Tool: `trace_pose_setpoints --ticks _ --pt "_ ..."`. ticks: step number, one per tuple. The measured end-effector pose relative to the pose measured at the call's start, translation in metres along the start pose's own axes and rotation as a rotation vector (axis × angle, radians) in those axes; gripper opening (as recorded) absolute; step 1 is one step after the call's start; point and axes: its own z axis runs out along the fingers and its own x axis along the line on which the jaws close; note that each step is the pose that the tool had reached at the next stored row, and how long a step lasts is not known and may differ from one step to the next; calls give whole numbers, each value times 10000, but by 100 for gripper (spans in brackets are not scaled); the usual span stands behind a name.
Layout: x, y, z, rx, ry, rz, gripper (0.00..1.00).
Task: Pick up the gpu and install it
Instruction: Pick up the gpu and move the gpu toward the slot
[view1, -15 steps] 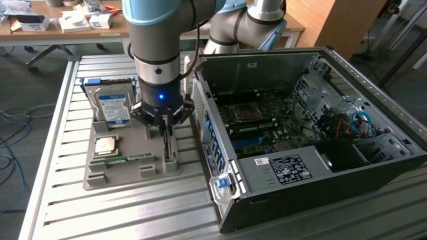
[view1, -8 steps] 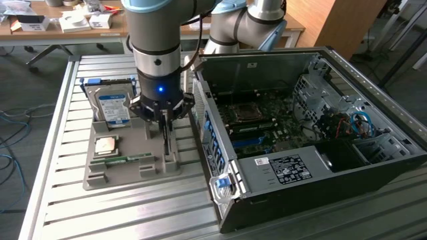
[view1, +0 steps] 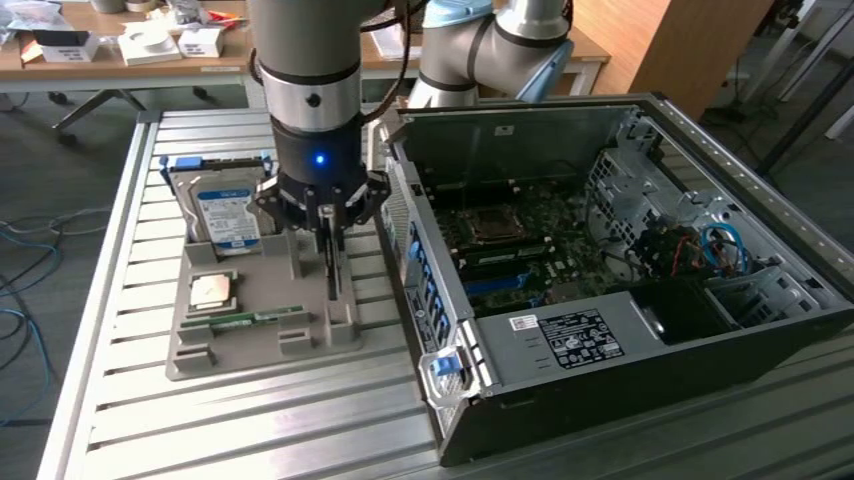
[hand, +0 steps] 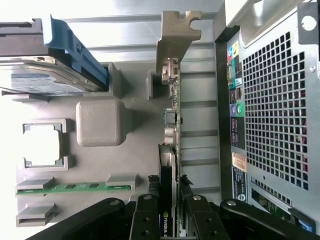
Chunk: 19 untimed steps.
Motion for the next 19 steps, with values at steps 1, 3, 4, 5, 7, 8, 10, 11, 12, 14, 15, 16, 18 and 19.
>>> trace_pose_setpoints --ticks 1,3,4,5,7,8,10,11,12,14,15,16,18,19 --pt "-1 2 -28 -1 -1 0 26" --pt "-2 5 -88 0 0 0 26" --pt "-3 6 -117 -1 -1 0 26" --pt "-3 8 -147 0 0 -1 26" --pt "-4 11 -204 0 0 0 26" --pt "-5 13 -237 -1 -1 0 26" --pt "-7 16 -298 0 0 0 26" --pt "-7 17 -328 0 0 0 26" --pt "-8 19 -360 0 0 0 26" --pt "-10 23 -424 0 -1 0 26" --pt "-10 24 -457 0 0 0 26" --pt "-11 26 -489 0 0 0 26" --pt "-12 29 -554 0 0 0 26" --pt "-13 31 -586 -1 -1 0 26"
